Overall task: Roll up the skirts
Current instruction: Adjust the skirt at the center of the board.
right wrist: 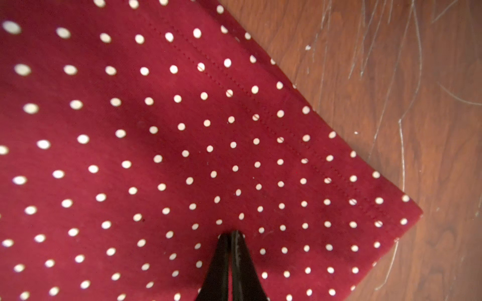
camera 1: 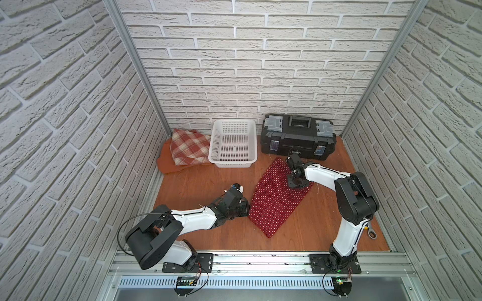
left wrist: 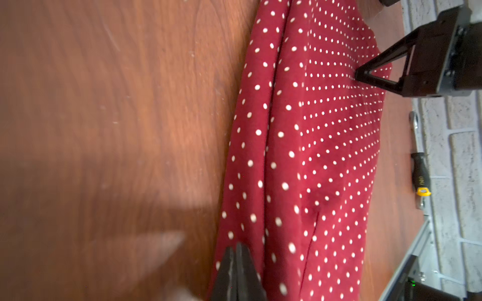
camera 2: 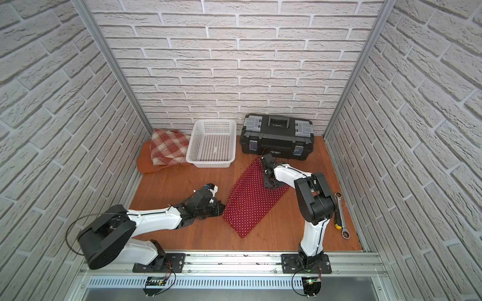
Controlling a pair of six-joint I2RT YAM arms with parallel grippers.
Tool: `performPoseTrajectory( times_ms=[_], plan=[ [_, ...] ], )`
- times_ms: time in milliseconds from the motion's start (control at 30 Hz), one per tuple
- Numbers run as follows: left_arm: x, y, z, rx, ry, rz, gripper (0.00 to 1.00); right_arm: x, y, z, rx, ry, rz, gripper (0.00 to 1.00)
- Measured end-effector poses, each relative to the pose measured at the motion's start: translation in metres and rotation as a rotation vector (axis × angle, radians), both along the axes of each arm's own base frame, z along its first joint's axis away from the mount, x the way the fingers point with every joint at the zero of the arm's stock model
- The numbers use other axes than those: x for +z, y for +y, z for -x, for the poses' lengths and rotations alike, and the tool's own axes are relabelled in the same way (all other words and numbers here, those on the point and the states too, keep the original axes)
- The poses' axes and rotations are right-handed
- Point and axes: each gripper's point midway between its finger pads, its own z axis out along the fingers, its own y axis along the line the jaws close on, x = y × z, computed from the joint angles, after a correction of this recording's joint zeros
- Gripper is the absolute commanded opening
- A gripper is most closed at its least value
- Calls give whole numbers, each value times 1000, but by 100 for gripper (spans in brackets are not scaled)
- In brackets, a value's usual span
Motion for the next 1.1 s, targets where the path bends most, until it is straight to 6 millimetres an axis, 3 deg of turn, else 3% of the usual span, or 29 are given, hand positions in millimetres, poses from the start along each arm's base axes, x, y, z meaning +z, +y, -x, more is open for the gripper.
performPoseTrajectory(
  times_ms=[67, 100, 200, 300, 633, 800, 967, 1100],
  plan=[
    [10, 11, -3, 29, -21, -11, 54, 0, 2, 0, 9, 2, -10, 19],
    [15, 18, -6, 51, -32, -12, 59, 0, 2, -1, 10, 1, -13, 20],
    [31, 37, -17, 107, -71, -13, 64, 0, 5, -2, 19, -1, -28, 23],
    [35, 41, -21, 110, -79, -7, 64, 1, 7, -1, 21, -5, -46, 24],
    [10, 4, 13, -127, 48, -13, 65, 2, 11, 5, 29, 0, -77, 25],
    [6, 1, 17, -171, 65, -34, 56, 1, 11, 5, 29, 1, -78, 25],
    [-15, 3, 18, -184, 118, -109, 51, 0, 10, 7, 27, 3, -78, 25],
    [-17, 0, 14, -188, 111, -110, 41, 0, 10, 7, 26, 2, -79, 25]
  ],
)
